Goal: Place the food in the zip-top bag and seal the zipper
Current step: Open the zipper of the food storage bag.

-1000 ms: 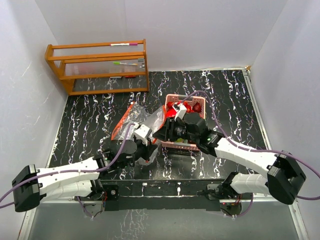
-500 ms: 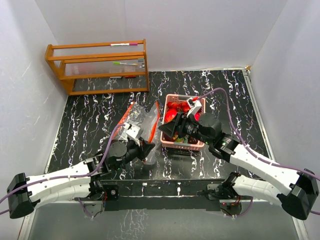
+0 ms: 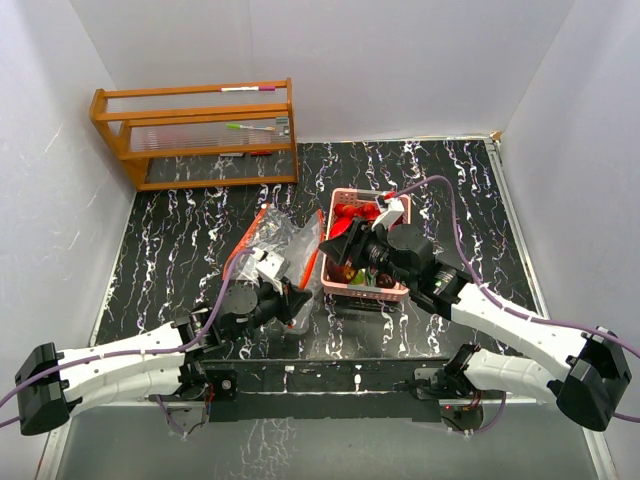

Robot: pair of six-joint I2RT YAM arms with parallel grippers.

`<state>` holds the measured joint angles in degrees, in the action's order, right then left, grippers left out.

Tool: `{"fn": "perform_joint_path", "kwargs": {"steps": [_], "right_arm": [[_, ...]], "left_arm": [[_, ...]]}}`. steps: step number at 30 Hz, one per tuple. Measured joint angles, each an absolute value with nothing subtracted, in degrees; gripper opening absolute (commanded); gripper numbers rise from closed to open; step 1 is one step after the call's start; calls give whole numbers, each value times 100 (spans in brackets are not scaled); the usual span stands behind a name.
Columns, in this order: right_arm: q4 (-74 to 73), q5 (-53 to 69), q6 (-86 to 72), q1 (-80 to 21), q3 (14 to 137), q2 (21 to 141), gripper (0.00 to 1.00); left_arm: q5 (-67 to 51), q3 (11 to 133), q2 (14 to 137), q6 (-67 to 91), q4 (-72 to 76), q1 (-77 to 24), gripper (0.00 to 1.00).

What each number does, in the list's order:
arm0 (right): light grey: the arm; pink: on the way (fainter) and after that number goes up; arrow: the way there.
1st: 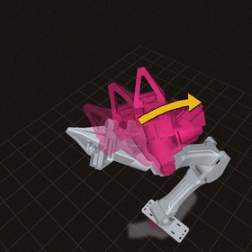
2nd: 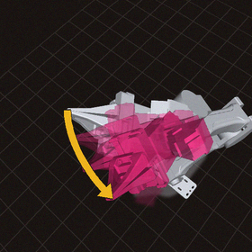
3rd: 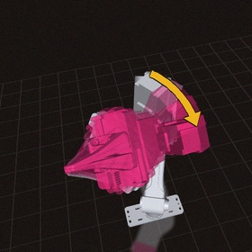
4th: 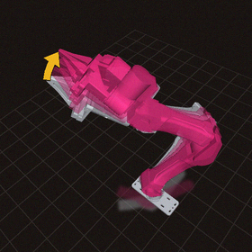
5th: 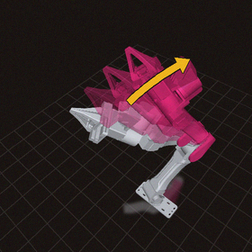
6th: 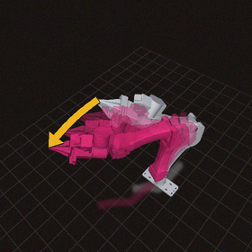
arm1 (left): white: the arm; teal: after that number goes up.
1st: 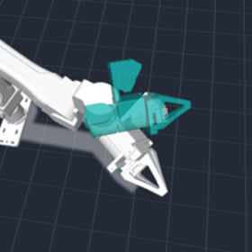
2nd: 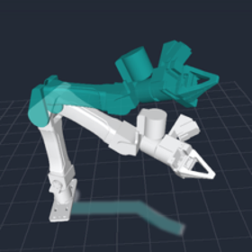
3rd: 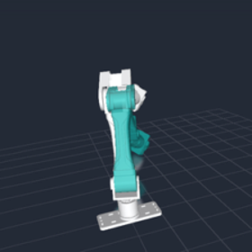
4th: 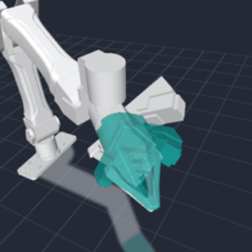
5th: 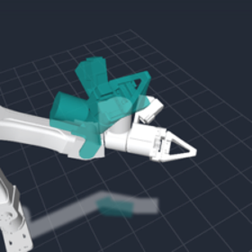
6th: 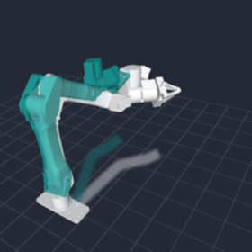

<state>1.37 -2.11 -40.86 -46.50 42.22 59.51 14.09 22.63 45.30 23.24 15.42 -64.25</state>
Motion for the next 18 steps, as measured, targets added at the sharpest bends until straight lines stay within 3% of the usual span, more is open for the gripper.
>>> {"fn": "perform_joint_path", "kwargs": {"steps": [18], "right_arm": [[161,-272,-4136,-4650,4222,6285,55]], "left_arm": [[1406,2248,4547,2366,1579,-6425,0]]}}
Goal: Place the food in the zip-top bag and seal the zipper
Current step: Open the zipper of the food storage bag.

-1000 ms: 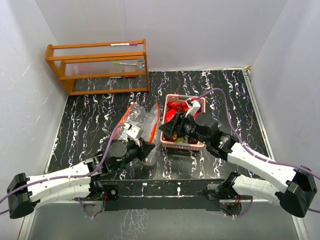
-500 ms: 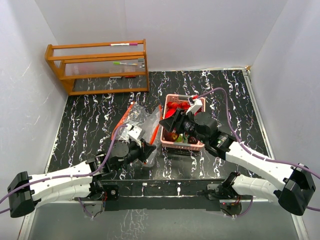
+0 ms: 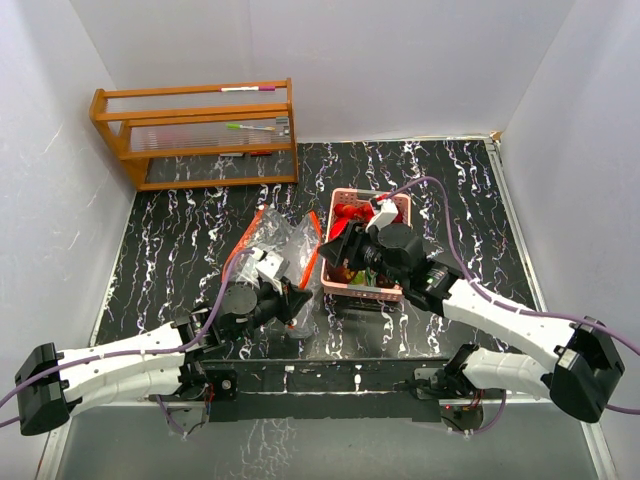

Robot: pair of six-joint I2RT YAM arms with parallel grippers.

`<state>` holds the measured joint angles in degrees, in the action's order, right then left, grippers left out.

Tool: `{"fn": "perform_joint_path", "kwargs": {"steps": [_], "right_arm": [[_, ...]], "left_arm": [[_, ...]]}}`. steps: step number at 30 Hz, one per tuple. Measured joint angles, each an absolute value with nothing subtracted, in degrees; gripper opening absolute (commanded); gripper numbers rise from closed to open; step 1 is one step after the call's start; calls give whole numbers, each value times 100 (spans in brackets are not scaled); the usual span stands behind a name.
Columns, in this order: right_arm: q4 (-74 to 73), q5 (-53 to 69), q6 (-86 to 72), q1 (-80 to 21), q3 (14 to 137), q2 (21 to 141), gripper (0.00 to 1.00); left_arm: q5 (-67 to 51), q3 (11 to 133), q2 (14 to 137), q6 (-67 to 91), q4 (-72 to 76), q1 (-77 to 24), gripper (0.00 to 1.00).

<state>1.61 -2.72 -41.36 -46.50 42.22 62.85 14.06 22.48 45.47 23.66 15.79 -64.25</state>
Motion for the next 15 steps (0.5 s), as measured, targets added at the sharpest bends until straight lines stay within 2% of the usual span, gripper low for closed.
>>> {"fn": "perform_joint_path", "kwargs": {"steps": [8,15], "right_arm": [[163,-141,-4150,-4650,4222,6335,55],[198,84,-4147,-4650,4222,5806,55]], "left_arm": [[1406,2248,4543,2368,1584,-6425,0],[1406,2228,4543,2405,1616,-6425,0]]}}
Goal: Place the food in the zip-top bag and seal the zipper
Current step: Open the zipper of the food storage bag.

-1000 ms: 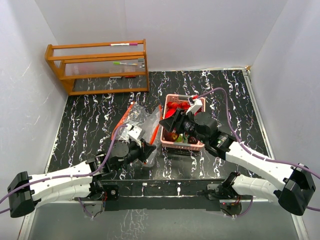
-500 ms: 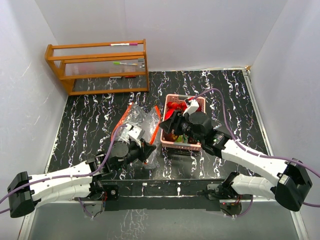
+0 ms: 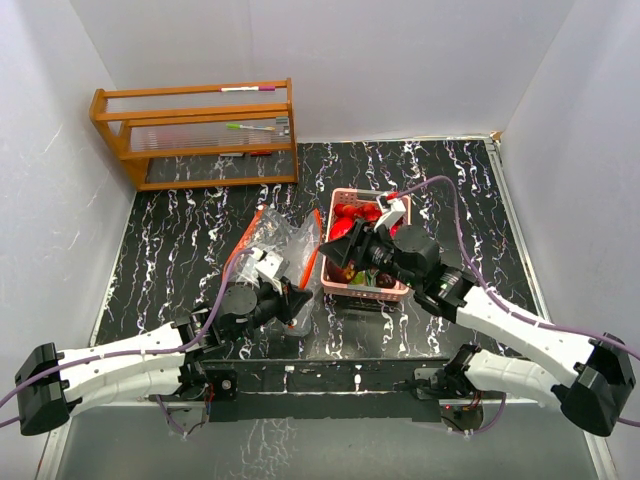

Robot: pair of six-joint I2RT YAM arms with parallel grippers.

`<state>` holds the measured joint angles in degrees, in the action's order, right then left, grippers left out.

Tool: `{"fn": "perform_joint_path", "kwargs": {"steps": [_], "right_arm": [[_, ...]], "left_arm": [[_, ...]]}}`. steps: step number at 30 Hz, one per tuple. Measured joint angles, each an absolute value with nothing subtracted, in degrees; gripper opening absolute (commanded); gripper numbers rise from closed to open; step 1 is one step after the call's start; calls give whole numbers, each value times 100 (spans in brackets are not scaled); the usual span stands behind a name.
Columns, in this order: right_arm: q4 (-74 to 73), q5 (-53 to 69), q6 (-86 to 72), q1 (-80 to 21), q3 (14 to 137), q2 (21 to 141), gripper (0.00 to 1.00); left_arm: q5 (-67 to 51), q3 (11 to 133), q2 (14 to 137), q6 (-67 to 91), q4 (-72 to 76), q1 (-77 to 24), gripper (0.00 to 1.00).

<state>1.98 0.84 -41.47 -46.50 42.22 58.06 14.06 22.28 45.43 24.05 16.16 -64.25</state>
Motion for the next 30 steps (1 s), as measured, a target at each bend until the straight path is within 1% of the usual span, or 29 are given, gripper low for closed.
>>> {"fn": "perform_joint_path", "kwargs": {"steps": [5,19,26,30], "right_arm": [[126,80,-4141,-4650,4222,5677,55],[-156,145,-4077,-4650,4222,6167,55],[-123,169,-4077,-4650,4219,6267,54],[198,419,-4071,-4650,4152,6318,54]], "left_arm": [[1406,2226,4558,2408,1632,-6425,0],[1387,2226,4716,2405,1632,-6425,0],[1385,2226,4729,2408,1634,-6425,0],[1374,2226,4779,2410,1671,-6425,0]]}}
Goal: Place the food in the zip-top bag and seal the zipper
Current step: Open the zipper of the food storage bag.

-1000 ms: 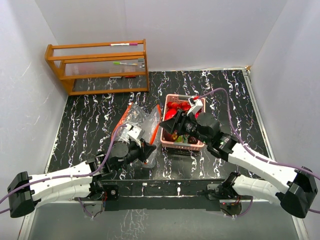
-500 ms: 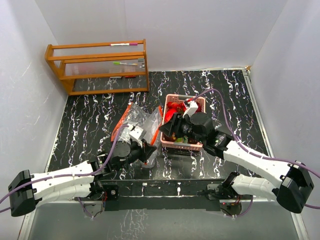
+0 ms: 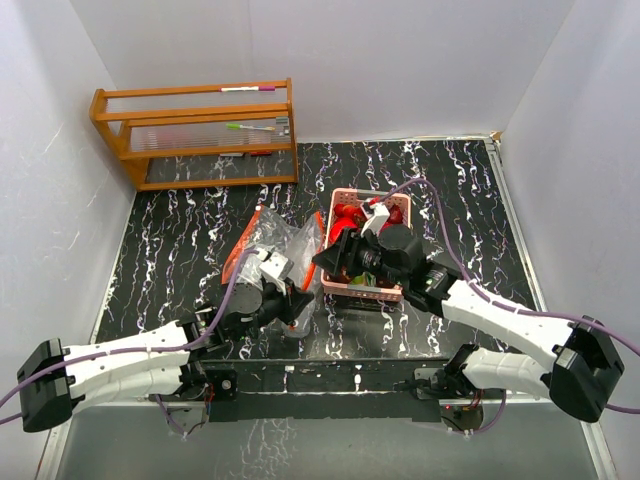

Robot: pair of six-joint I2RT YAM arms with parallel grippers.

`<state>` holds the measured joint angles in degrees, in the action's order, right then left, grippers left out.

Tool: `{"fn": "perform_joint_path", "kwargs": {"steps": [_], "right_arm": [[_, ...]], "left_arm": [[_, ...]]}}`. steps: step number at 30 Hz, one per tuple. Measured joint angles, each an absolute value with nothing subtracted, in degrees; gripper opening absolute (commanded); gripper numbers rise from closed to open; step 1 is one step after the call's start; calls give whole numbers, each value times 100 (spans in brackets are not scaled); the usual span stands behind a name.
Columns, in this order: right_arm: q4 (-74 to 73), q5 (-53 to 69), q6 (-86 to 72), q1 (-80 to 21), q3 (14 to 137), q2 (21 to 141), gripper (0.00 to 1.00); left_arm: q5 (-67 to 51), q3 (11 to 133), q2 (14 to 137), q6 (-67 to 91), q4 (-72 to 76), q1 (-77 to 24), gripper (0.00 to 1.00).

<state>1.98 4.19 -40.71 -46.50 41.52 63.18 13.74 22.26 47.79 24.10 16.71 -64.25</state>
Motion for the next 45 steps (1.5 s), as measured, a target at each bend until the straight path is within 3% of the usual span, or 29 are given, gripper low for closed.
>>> {"fn": "perform_joint_path", "kwargs": {"steps": [2,5,12,18,25,37,45], "right_arm": [[405,631,-4058,-4650,4099,6316,55],[766,906,-4040,-4650,3940,6230,57],[976,1072,-3994,-4650,3586,5677,62],[1059,1007,-3933,-4650,3238,5103,65],[1664,1313,-3992,-4650,2982,5323,73],[2515,1734,-4132,-4650,2954,6132,70],[2692,1732,-4219,-4650,2954,6243,59]], "left_arm": [[1356,2226,4790,2408,1678,-6425,0],[1339,2228,4790,2408,1675,-6425,11],[1341,2226,4541,2536,1717,-6425,18],[1315,2058,4128,2692,2075,-6425,18],[1153,1820,4274,2814,2408,-6425,13],[1017,1767,4327,2862,2552,-6425,11],[969,1767,4294,2864,2571,-6425,11]]}}
